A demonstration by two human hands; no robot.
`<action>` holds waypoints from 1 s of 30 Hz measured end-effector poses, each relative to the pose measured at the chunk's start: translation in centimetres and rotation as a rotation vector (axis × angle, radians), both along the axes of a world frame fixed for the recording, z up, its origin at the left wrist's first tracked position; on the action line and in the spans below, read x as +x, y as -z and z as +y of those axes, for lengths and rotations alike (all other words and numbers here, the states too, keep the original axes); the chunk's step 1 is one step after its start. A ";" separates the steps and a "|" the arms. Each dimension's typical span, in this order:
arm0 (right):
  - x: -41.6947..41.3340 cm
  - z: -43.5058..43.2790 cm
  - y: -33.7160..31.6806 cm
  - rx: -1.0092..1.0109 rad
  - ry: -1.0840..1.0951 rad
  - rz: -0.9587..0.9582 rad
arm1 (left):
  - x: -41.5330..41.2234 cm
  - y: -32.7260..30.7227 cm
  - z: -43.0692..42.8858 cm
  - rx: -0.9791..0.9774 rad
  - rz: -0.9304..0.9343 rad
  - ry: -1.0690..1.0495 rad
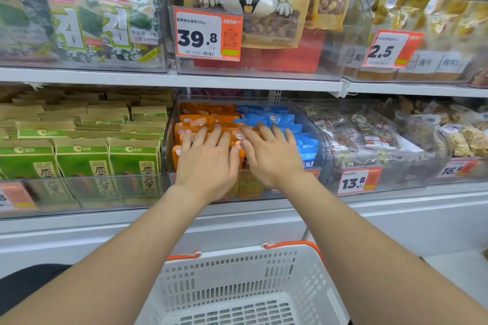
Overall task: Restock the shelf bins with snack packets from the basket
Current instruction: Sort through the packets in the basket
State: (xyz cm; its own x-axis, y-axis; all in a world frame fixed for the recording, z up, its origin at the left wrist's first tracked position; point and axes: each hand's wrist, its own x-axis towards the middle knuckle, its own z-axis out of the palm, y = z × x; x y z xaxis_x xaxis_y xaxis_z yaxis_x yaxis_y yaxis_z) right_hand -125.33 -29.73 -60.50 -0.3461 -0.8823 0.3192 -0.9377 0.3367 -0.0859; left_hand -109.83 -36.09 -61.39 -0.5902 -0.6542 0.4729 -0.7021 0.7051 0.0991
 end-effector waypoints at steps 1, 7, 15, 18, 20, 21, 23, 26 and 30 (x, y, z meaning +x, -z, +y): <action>-0.2 -0.1 0.1 0.006 0.003 0.013 | 0.2 0.0 -0.6 0.006 -0.042 0.013; 0.5 -0.6 -0.3 -0.041 -0.084 -0.129 | 0.3 -0.1 -2.7 0.086 -0.144 0.025; 4.1 0.1 -3.0 -0.467 -0.057 -0.072 | 2.9 -3.2 -1.3 -0.108 0.119 0.124; 7.5 -0.1 -3.1 -0.477 -0.129 -0.006 | 5.6 -4.8 -1.8 -0.092 0.199 0.144; 10.2 -0.3 -3.3 -0.457 -0.176 0.025 | 7.4 -5.9 -1.9 -0.144 0.199 0.140; 11.5 -0.5 -3.5 -0.439 -0.194 0.025 | 8.4 -6.4 -1.8 -0.169 0.188 0.132; 13.8 -0.8 -3.7 -0.407 -0.225 -0.016 | 10.4 -7.3 -1.9 -0.150 0.176 0.072; 16.5 -1.0 -4.0 -0.352 -0.324 -0.128 | 13.9 -7.6 -3.2 -0.031 0.156 -0.117; 18.5 -2.2 -4.2 -0.248 -0.379 -0.135 | 18.3 -6.5 -5.9 0.260 0.016 -0.339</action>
